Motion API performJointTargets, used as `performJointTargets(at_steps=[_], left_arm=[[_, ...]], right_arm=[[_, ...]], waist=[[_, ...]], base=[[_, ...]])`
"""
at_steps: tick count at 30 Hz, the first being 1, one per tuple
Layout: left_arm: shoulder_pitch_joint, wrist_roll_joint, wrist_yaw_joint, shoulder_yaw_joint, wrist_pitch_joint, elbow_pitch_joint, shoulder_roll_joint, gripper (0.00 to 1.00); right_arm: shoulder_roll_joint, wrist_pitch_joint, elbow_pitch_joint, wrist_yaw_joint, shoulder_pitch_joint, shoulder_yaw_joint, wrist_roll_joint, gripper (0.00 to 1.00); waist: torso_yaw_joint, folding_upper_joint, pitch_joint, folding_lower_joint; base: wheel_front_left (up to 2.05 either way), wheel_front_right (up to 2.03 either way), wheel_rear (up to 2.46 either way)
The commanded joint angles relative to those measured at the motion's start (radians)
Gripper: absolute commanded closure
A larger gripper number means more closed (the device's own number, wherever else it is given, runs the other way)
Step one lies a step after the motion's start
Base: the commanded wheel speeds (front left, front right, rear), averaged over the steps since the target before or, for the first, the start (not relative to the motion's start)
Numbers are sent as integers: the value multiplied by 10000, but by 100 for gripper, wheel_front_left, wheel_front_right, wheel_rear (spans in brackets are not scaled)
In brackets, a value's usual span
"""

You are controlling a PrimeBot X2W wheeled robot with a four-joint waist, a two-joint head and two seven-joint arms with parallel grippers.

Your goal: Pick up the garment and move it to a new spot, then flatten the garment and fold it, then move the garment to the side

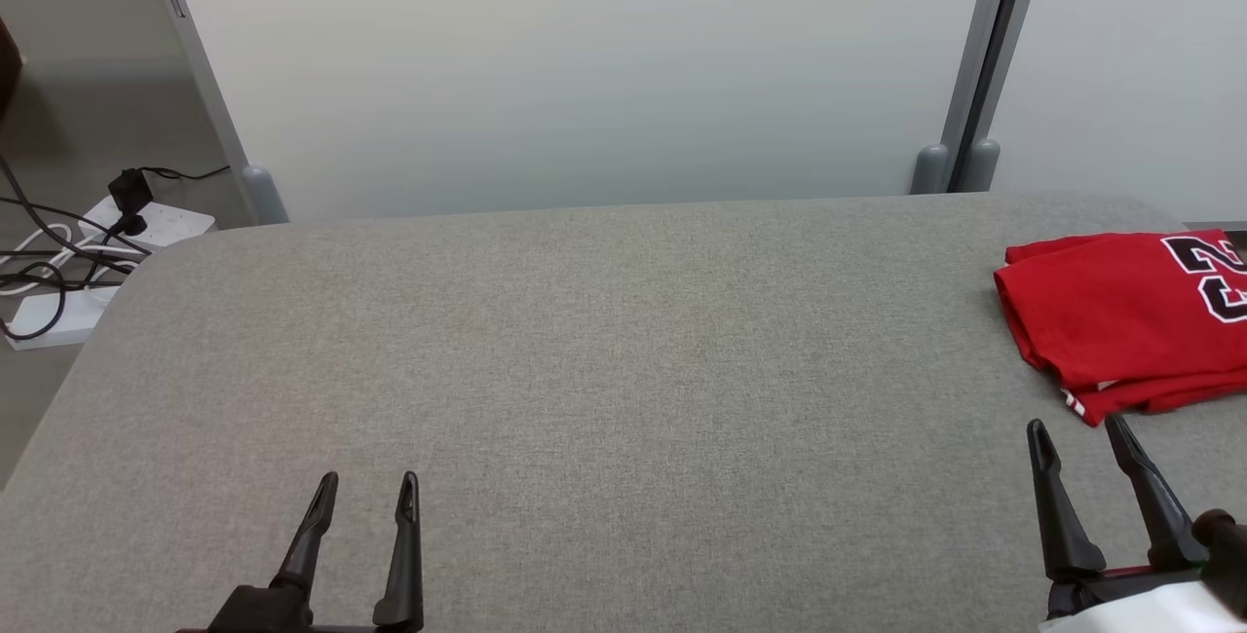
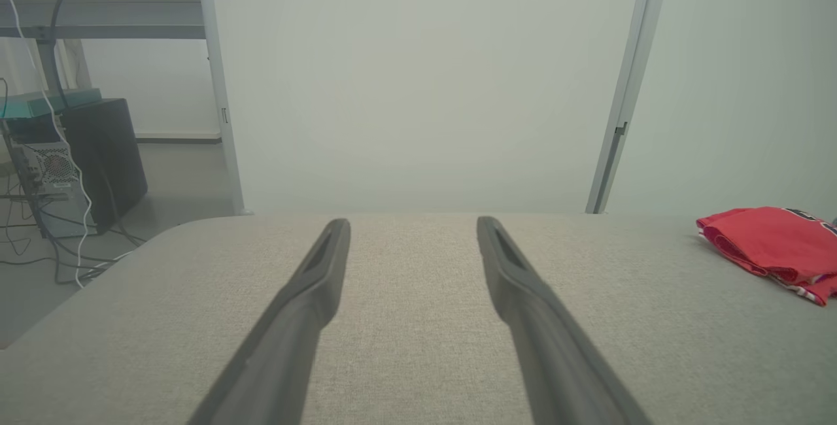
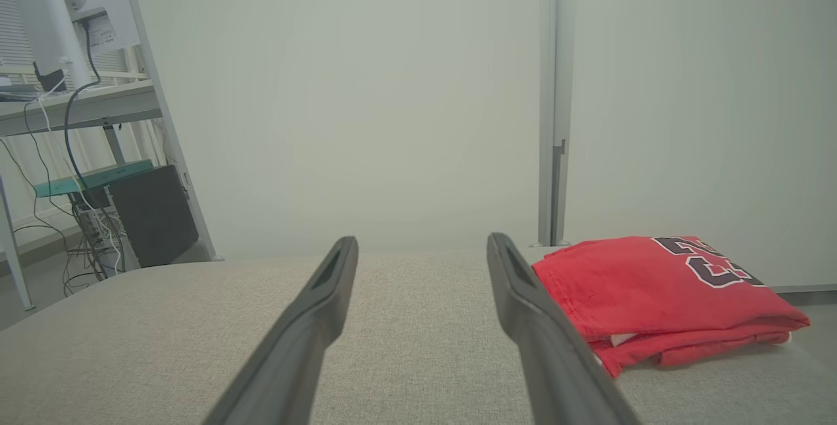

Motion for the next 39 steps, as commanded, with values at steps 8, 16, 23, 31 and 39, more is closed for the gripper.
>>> performJointTargets(at_steps=[8, 16, 23, 31, 39], left_arm=[[-225, 2, -55, 329, -49, -178, 19, 0], [9, -14, -99, -8, 15, 190, -15, 100], [237, -369, -137, 0, 115, 806, -42, 100], [49, -1396, -250, 155, 379, 851, -38, 100], [-133, -2303, -350, 293, 612, 907, -34, 100]], right_arm=[[-240, -59, -374, 31, -92, 140, -75, 0], [52, 5, 18, -4, 57, 8, 14, 100], [342, 102, 607, -3, 337, 43, 339, 100], [403, 370, 660, 0, 193, -73, 1278, 100], [456, 604, 724, 2, 51, -175, 2109, 100]], waist=[[1, 0, -14, 0], [49, 0, -6, 0], [55, 0, 17, 3], [70, 0, 106, 1], [84, 0, 184, 0]], base=[[0, 0, 0], [0, 0, 0], [0, 0, 0], [0, 0, 0], [0, 0, 0]])
